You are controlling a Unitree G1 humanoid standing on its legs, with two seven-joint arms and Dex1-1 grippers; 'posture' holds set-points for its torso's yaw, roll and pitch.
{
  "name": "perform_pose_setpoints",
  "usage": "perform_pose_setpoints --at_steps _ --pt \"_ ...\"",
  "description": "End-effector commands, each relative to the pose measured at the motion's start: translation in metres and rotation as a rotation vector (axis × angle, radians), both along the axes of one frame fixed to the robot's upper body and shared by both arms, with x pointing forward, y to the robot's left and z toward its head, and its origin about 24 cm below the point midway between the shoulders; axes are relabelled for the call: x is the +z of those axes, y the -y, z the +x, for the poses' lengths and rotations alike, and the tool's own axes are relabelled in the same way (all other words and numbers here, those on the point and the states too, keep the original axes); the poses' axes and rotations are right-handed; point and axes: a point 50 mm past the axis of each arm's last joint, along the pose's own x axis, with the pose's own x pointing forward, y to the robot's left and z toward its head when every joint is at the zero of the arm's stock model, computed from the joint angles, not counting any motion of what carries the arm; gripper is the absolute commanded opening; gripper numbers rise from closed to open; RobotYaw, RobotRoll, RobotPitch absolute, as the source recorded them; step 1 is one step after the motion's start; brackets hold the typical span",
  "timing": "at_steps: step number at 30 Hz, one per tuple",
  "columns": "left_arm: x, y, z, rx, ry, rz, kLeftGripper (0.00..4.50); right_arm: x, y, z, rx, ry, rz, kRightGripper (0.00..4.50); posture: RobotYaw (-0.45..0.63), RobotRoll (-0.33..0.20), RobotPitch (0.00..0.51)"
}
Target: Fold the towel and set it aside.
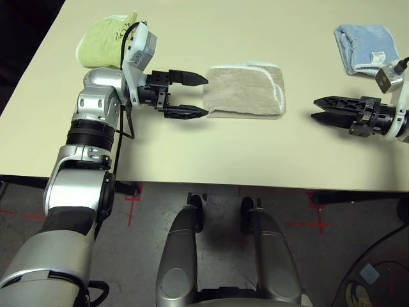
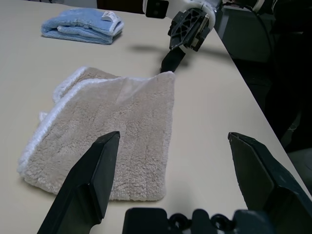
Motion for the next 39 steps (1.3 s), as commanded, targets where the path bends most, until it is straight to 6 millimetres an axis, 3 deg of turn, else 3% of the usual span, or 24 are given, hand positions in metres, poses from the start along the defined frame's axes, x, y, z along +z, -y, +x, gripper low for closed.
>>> perform_pose_setpoints --at_steps 1,5,14,20,27,31,39 --pt "-0.004 0.001 -0.002 -0.017 0.013 0.020 4.50 -0.004 -0.003 -0.001 -0.002 -0.010 -0.007 4.46 0.02 0.000 0.368" --pt "-0.006 -0.001 0.000 0.004 0.026 0.021 4.50 -0.005 -0.011 0.003 0.008 -0.007 -0.004 4.46 0.02 0.000 0.369" --pt "-0.012 -0.001 0.000 0.007 0.072 0.040 4.50 -0.024 -0.056 0.016 0.096 -0.074 0.021 4.46 0.05 0.000 0.369" --pt "-0.011 0.001 0.000 -0.002 0.074 0.040 4.50 -0.017 -0.084 0.024 0.154 -0.078 0.043 4.46 0.06 0.000 0.366" --pt "-0.011 0.001 -0.001 -0.006 0.074 0.042 4.50 -0.009 -0.097 0.031 0.147 -0.035 0.039 4.46 0.06 0.000 0.361" --pt "-0.011 0.001 -0.001 -0.009 0.070 0.044 4.50 -0.009 -0.096 0.031 0.134 -0.020 0.029 3.53 0.06 0.000 0.361" --pt "-0.012 0.002 -0.001 -0.015 0.066 0.049 4.50 -0.008 -0.092 0.030 0.117 -0.004 0.043 0.55 0.05 0.000 0.360"
